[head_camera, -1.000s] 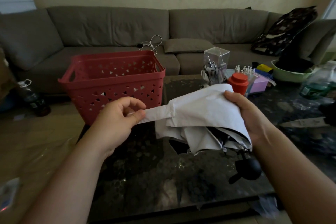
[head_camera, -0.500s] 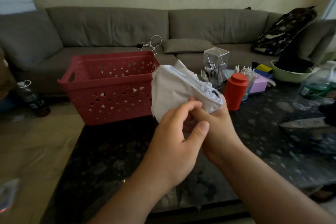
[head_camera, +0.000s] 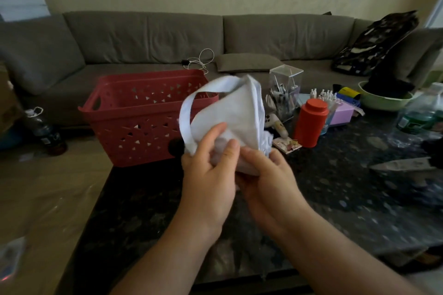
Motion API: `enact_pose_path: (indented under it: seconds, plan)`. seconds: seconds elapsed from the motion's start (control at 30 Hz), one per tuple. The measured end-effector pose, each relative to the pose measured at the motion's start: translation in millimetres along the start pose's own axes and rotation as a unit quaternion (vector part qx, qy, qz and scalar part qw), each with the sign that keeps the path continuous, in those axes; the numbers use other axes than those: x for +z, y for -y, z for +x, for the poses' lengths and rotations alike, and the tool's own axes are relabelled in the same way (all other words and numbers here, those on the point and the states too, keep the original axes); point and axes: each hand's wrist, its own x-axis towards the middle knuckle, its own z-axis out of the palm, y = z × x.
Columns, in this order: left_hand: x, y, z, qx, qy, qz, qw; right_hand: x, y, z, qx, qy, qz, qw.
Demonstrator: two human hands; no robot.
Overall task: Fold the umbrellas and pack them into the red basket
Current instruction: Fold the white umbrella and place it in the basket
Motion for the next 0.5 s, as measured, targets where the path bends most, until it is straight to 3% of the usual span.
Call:
enact_pose_path:
  seconds: [0.17,0.27,0.37,0.5]
  plan:
    - [-12.7,-0.2,14.8,-0.029,-0.108,-0.047,0.993,5.7,-26.6,-11.5,0.071,0.022,-0.060,0.995]
    - [-14.0,5.8,19.1,-0.030,-0.158,-0.053,0.986,14.0,-33.0,-13.5,0.063,0.022,-0.047,0.997]
    - [-8.3,7.1,17.3,-0.064,-0.216,-0.146,0.963,18.4,-35.9,-13.2,0.039,0.009,-0.006,0.999]
    - [-4.8,-1.3,15.2,-0.138,-0.197,-0.242,0.940,12.9,-40.2,-10.6,0.014,0.018,0.007,1.000]
